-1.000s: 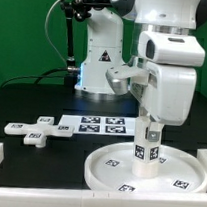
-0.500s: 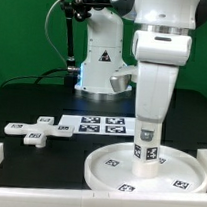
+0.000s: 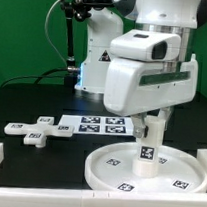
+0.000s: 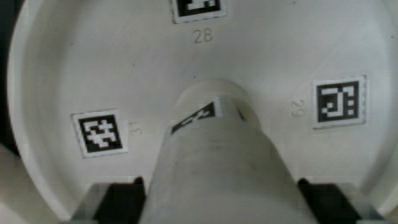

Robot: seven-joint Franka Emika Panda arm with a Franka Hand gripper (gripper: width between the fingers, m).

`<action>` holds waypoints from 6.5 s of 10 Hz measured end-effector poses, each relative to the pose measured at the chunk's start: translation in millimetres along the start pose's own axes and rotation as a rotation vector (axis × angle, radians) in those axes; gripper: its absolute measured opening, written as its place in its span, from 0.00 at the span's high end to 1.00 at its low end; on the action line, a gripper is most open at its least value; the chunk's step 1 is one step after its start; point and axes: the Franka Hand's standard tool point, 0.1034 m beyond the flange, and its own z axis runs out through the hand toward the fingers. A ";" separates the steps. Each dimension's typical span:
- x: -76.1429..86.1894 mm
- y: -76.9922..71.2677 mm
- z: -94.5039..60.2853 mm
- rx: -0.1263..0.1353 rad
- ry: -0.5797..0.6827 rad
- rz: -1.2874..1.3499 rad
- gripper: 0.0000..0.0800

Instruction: Assemble round table

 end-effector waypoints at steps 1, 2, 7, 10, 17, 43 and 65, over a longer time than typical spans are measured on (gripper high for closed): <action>0.1 -0.2 0.0 0.005 0.002 0.069 0.49; 0.0 -0.1 0.1 0.007 0.003 0.146 0.49; -2.1 2.0 1.0 0.060 0.018 0.672 0.49; -2.4 1.9 1.3 0.071 0.012 0.902 0.49; -3.2 0.7 1.4 0.106 -0.012 1.452 0.49; -5.5 -31.8 -7.7 0.195 -0.051 1.625 0.19; -105.6 22.2 0.4 0.086 -0.023 0.223 0.19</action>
Offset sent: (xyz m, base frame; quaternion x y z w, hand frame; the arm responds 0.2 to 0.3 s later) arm 0.0000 0.0000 0.0000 0.0000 0.0000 0.1938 0.9810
